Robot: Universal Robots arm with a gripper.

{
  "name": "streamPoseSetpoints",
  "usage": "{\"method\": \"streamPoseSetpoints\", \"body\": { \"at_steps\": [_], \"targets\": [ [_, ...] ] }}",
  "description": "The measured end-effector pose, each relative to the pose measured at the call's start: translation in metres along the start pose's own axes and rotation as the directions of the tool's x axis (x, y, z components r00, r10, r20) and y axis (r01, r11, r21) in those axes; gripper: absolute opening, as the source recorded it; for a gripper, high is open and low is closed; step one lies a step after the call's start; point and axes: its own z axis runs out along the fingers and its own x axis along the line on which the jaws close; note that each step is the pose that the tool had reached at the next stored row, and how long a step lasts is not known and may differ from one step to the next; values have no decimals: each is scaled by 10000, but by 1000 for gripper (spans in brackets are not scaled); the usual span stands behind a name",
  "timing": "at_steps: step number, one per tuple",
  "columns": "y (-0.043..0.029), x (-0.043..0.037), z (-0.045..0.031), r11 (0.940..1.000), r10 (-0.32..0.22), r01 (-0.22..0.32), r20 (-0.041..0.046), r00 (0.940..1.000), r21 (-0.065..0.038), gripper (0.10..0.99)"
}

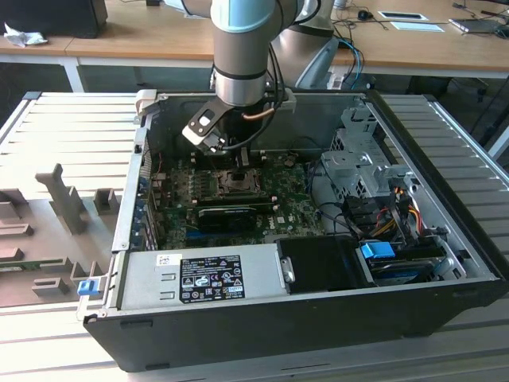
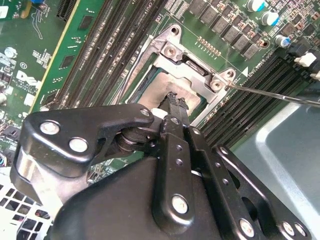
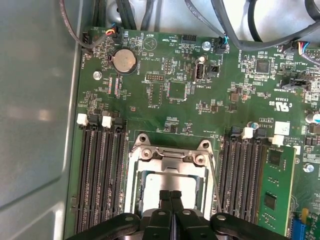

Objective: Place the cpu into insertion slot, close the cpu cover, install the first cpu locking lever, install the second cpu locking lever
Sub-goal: 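Install the first cpu locking lever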

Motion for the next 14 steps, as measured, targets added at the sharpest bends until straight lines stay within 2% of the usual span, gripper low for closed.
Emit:
{"method": "streamPoseSetpoints", "body": {
  "at_steps": [12,13,14],
  "targets": [
    [-2,0,-23,10000,1,-1,0,10000,-1,106],
    [-3,0,-39,10000,4,-4,2,10000,0,106],
    [-2,1,-90,10000,5,-5,1,10000,0,106]
  ]
}}
